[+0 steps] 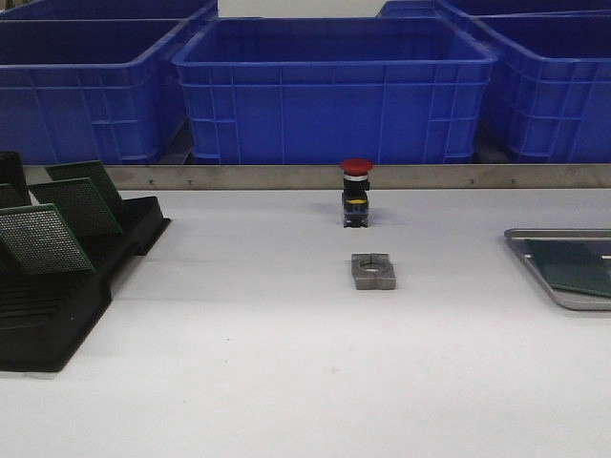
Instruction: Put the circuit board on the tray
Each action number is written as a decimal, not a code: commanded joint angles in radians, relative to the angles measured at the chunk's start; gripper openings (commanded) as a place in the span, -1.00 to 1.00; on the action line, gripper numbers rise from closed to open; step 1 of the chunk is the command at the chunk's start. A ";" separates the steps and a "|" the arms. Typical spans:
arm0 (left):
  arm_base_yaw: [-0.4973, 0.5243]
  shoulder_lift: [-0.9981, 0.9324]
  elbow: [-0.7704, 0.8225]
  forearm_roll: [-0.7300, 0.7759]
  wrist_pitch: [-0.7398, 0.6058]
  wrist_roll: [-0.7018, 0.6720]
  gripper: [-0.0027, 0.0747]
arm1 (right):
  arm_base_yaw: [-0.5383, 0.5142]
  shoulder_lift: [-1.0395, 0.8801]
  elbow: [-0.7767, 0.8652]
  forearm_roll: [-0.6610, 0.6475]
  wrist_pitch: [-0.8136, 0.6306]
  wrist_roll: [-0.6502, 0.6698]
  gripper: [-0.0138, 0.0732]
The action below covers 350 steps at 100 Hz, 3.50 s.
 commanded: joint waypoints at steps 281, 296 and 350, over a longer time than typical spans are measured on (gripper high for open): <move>0.051 -0.220 0.253 1.590 -0.174 -1.819 -0.98 | -0.007 0.018 -0.022 0.037 -0.005 -0.008 -0.82; 0.051 -0.220 0.253 1.590 -0.174 -1.819 -0.98 | -0.007 0.018 -0.022 0.037 -0.053 -0.008 -0.82; 0.051 -0.220 0.253 1.590 -0.174 -1.819 -0.98 | 0.154 0.018 0.118 -1.023 -0.498 1.047 -0.82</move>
